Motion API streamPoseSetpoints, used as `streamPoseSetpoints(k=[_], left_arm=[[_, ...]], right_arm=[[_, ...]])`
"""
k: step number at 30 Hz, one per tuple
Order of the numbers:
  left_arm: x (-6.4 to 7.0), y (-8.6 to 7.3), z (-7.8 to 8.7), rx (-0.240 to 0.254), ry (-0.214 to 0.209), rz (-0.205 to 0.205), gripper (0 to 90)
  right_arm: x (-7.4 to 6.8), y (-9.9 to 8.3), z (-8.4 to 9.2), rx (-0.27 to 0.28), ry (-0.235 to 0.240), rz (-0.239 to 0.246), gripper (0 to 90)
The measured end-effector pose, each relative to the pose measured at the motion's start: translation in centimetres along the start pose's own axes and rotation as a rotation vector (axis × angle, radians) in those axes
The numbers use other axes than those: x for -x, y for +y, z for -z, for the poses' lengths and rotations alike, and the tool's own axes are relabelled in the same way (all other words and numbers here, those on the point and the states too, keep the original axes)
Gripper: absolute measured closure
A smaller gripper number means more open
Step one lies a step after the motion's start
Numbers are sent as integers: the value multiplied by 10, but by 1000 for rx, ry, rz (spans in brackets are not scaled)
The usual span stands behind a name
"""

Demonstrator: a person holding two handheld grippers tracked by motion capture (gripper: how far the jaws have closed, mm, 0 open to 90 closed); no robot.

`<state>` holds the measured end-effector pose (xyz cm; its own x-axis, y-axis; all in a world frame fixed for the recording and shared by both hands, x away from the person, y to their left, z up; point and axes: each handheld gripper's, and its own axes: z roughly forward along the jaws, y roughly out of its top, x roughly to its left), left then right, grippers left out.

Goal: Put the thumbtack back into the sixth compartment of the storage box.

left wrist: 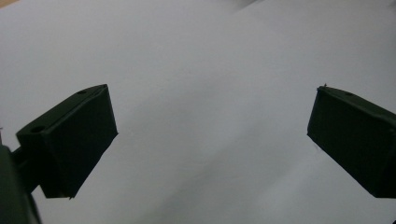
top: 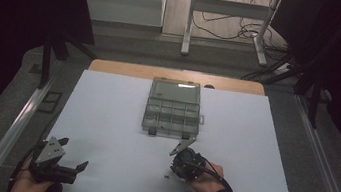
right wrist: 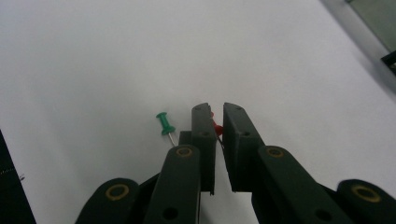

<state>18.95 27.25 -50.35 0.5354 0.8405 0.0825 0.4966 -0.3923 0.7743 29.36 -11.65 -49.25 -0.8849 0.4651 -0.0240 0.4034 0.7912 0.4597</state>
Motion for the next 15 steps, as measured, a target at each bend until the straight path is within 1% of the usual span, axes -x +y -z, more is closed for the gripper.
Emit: streamPoseSetpoints(k=[4, 15], left_arm=[[0, 0, 0, -1, 0, 0, 16], [0, 0, 0, -5, 1, -5, 17]], right_arm=[[3, 1, 3, 15, -3, -13, 834], [9, 7, 11, 62, -17, -24, 834]])
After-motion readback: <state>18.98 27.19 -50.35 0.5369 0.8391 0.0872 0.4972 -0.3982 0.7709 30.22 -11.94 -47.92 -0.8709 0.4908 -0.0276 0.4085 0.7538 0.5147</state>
